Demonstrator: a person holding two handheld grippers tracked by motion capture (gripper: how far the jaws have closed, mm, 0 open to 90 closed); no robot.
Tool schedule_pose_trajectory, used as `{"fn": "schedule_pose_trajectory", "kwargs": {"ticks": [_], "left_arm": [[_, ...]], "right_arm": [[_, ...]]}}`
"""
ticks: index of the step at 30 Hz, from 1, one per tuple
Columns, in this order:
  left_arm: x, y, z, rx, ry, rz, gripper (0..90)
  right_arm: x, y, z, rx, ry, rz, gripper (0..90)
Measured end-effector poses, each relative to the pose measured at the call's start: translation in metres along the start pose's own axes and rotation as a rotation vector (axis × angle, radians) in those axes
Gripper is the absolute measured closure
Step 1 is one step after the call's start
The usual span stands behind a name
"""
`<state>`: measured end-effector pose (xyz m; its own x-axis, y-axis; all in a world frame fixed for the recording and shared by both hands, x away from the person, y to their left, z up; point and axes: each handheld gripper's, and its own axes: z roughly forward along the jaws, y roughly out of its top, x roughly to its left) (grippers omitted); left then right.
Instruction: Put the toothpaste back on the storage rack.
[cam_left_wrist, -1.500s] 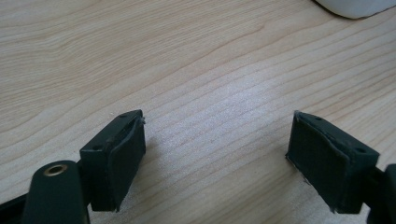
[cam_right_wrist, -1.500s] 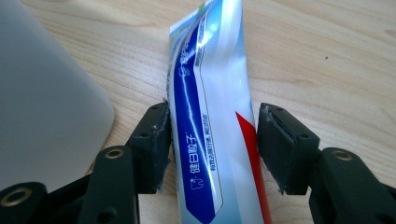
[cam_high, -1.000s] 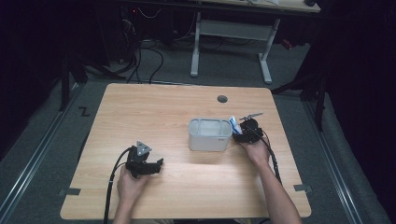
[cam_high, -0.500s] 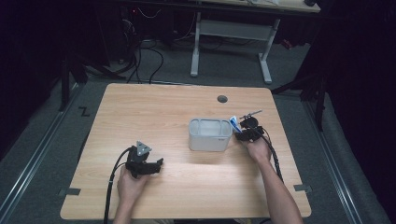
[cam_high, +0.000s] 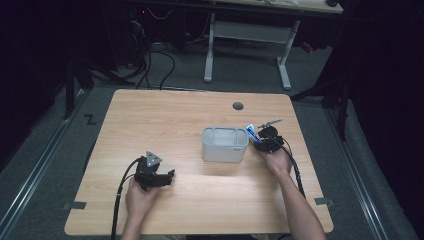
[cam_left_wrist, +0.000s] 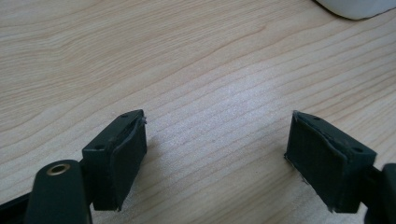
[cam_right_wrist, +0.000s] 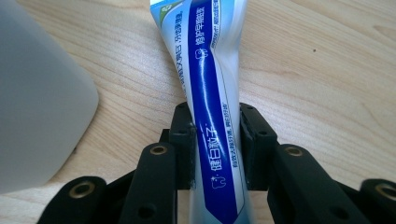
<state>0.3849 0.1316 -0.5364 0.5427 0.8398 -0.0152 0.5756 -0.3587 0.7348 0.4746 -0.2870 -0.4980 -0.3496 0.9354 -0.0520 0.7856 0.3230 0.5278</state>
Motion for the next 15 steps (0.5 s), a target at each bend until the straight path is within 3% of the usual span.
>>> {"fn": "schedule_pose_trajectory", "kwargs": {"ticks": [8, 15], "left_arm": [[0.0, 0.0, 0.0, -0.001, 0.0, -0.001, 20.4], [0.0, 0.0, 0.0, 0.001, 0.0, 0.0, 20.4]], "right_arm": [[-0.011, -0.009, -0.009, -0.031, 0.067, 0.065, 70.6], [-0.013, -0.011, -0.017, -0.058, 0.092, 0.073, 70.5]]}}
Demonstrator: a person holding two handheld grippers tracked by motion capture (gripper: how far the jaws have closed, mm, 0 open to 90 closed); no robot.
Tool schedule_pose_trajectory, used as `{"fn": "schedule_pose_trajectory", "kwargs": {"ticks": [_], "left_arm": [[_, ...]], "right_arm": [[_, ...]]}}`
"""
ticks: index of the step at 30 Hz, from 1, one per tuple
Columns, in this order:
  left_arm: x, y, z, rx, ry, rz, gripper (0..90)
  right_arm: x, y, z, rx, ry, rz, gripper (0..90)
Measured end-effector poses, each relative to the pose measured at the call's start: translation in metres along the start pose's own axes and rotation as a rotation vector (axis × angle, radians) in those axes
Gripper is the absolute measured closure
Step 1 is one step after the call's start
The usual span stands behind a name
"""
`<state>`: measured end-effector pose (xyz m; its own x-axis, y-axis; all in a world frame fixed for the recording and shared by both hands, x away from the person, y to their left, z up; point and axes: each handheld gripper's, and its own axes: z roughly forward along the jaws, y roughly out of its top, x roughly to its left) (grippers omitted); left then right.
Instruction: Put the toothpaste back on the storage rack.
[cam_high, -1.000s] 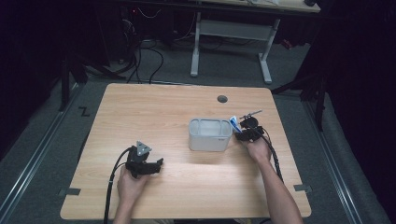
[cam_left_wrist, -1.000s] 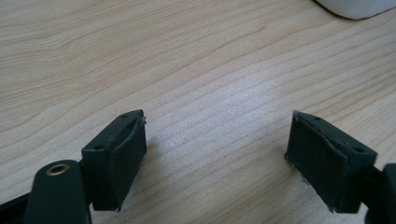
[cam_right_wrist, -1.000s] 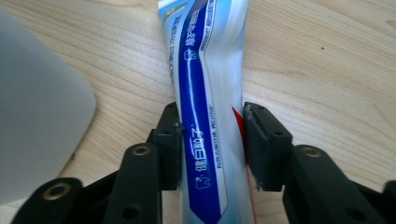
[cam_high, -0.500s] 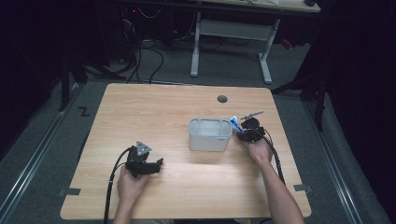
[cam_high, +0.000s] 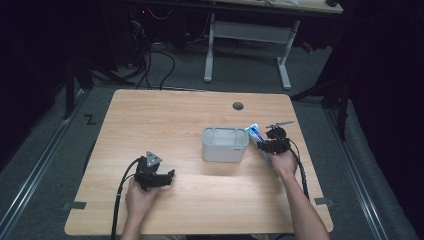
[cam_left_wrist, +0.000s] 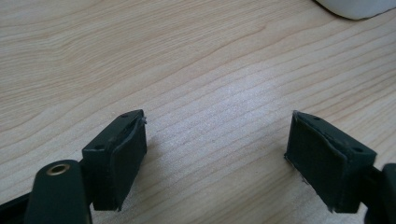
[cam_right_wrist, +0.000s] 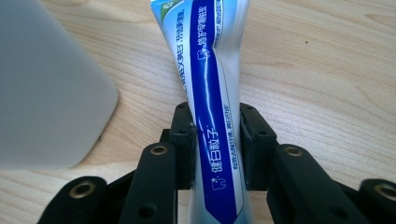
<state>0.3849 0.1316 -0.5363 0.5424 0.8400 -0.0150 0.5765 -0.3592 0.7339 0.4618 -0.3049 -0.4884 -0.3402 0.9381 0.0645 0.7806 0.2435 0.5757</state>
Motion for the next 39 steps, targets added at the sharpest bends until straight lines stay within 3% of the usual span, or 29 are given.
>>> {"fn": "schedule_pose_trajectory", "kwargs": {"ticks": [30, 33, 39], "left_arm": [[-0.001, 0.0, 0.0, 0.0, 0.005, -0.002, 20.4], [-0.001, 0.0, 0.0, -0.002, 0.008, -0.003, 20.4], [-0.001, 0.0, 0.0, -0.002, 0.009, -0.003, 20.4]], "right_arm": [[0.003, 0.0, -0.026, -0.06, -0.003, -0.029, 70.1], [0.007, -0.002, -0.033, -0.079, -0.032, -0.062, 70.0], [0.009, -0.003, -0.042, -0.106, -0.021, -0.071, 69.9]]}}
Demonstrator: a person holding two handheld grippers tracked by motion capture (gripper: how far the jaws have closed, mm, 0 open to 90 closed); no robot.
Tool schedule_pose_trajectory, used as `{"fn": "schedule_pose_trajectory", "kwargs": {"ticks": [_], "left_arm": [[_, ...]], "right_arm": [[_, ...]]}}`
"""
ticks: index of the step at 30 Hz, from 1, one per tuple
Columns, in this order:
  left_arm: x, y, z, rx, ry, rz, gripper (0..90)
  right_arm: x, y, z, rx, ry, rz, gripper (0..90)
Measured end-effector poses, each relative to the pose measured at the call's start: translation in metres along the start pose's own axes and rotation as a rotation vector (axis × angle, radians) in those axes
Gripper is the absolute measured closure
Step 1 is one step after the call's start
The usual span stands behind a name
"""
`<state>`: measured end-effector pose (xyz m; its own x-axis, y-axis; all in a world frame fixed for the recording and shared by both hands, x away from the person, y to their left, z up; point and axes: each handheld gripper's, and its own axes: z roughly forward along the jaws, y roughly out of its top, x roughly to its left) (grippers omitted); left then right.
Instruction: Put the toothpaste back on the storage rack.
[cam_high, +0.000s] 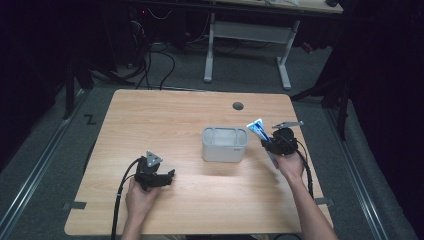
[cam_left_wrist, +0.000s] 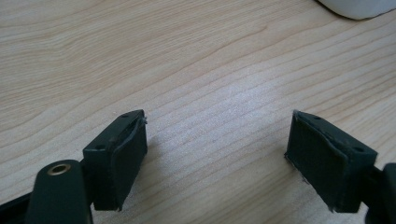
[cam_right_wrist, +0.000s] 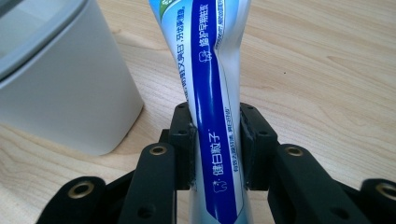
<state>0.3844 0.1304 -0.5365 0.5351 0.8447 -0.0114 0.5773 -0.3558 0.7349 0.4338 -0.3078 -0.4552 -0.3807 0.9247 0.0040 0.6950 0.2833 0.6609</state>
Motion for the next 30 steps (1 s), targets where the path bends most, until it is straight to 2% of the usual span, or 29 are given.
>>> {"fn": "schedule_pose_trajectory", "kwargs": {"ticks": [3, 5, 7, 14, 17, 22, 30], "left_arm": [[0.0, 0.0, 0.0, 0.0, 0.0, 0.0, 20.4], [0.0, 0.0, 0.0, 0.0, 0.0, 0.0, 20.4], [0.0, 0.0, 0.0, 0.0, 0.0, 0.0, 20.4], [0.0, 0.0, 0.0, 0.0, 0.0, 0.0, 20.4], [0.0, 0.0, 0.0, 0.0, 0.0, 0.0, 20.6], [0.001, 0.0, -0.001, -0.004, 0.007, -0.009, 23.4], [0.001, 0.0, -0.001, -0.004, 0.006, -0.008, 23.5]], "right_arm": [[0.0, 0.0, -0.004, -0.007, 0.012, 0.005, 69.8], [0.002, 0.0, -0.006, -0.009, 0.002, -0.016, 69.8], [0.003, 0.0, -0.009, -0.014, 0.017, -0.025, 69.8], [0.006, 0.0, -0.018, -0.045, 0.056, -0.016, 69.9], [0.007, 0.0, -0.021, -0.054, 0.058, -0.021, 69.9], [0.01, 0.001, -0.032, -0.118, 0.062, -0.013, 70.1], [0.006, 0.002, -0.042, -0.14, 0.106, 0.001, 70.3]]}}
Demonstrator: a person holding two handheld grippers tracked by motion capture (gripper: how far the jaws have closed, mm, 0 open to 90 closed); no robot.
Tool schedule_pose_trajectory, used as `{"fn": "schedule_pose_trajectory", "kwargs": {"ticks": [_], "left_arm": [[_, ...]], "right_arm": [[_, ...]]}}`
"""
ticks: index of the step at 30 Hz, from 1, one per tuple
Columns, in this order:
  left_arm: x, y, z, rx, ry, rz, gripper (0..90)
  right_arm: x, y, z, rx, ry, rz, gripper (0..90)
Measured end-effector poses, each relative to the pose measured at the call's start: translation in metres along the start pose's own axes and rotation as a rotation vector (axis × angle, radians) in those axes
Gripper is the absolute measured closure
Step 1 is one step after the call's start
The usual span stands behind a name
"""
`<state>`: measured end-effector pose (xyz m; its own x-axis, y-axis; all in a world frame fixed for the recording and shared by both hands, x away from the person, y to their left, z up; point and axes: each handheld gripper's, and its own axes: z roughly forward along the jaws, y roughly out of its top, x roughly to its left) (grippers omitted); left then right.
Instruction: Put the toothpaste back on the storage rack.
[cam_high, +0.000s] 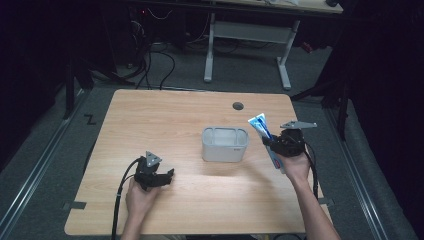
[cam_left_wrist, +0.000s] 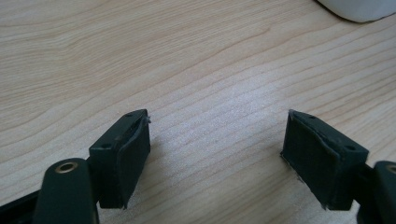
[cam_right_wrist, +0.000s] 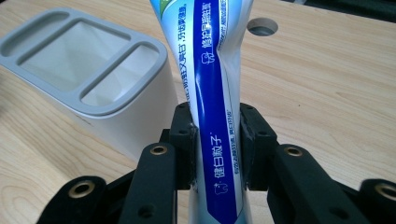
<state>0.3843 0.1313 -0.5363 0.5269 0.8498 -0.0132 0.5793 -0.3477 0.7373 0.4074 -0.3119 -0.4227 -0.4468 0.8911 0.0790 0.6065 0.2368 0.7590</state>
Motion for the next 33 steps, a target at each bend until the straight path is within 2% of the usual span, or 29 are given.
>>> {"fn": "schedule_pose_trajectory", "kwargs": {"ticks": [1, 3, 9, 15, 28, 33], "left_arm": [[0.0, 0.0, 0.0, 0.0, 0.0, 0.0, 23.5], [0.0, 0.0, 0.0, 0.0, -0.001, -0.001, 23.5], [0.0, 0.0, 0.0, 0.0, -0.001, -0.001, 23.5], [0.0, 0.0, 0.0, 0.0, -0.001, -0.001, 23.5], [0.0, 0.0, 0.0, 0.001, -0.001, 0.0, 23.4], [0.0, 0.0, 0.0, 0.001, -0.001, 0.0, 23.4]], "right_arm": [[0.0, 0.0, -0.002, -0.001, 0.006, 0.005, 70.4], [0.001, 0.002, -0.006, 0.002, 0.026, -0.015, 70.4], [0.004, 0.003, -0.012, 0.02, 0.037, -0.041, 70.1], [0.007, 0.006, -0.016, 0.012, 0.049, -0.051, 70.0], [0.021, 0.026, -0.02, -0.053, 0.092, -0.082, 69.6], [0.024, 0.034, -0.019, -0.075, 0.123, -0.082, 69.7]]}}
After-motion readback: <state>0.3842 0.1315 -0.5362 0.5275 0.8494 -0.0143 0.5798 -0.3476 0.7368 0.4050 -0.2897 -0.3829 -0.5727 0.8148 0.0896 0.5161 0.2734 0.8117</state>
